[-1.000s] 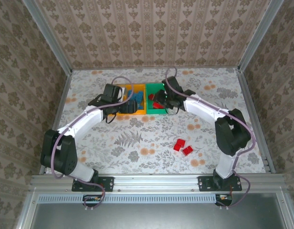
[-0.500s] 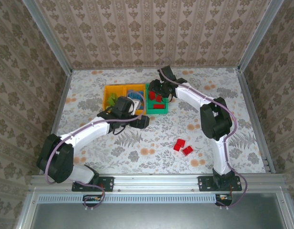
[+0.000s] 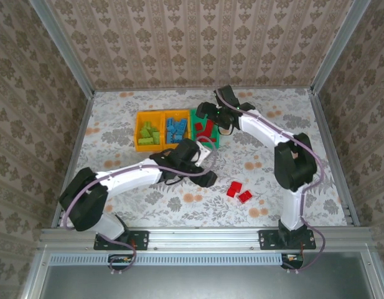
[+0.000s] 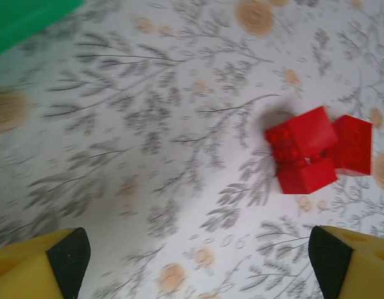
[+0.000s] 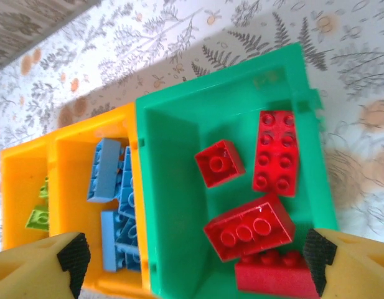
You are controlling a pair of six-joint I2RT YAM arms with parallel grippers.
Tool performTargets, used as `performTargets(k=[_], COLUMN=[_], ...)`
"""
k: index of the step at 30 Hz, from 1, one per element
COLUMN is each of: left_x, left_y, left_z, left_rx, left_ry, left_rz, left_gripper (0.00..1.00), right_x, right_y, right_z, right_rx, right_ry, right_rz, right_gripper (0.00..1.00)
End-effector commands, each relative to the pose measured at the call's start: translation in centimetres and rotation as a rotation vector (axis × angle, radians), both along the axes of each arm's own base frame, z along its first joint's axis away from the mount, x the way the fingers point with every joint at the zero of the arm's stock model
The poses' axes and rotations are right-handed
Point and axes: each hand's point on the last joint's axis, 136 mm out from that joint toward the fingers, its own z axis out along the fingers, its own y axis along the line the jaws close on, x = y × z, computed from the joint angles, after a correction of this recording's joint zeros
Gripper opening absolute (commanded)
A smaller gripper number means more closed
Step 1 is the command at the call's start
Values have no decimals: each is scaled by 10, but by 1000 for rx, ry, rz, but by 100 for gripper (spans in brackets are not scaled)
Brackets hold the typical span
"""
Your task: Sort the legos into containers by color
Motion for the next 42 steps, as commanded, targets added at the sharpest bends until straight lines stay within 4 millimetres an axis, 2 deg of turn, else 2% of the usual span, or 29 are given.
performTargets(k=[1,8,12,19,24,42], left_x=[-21,-57,-70,-68,-65,-59], left_y=[-33,-56,-65,-68,-69,-87], left_z=[1,-28,-37,-54,-59,-66], left_rx=[1,157,211,284,299,285], left_ry=[20,102,114,133,135,168], left_rz=[-133,-188,-201,-170,-147,-115], left_gripper=[91,88,88,86,85,83], right_x=[-15,-53,-74,-107,-126,-163], right_y=[-32,-116,-145,-169,-184,-210], right_z=[47,32,24,4,-3,-18], right_rx=[-49,-116,-147,-182,-174,-178], right_ry=[-107,-14,1,50,55,80], right_rz=[-41,-187,-233,-267,-309,-380], right_gripper=[95,96,96,97,98,100])
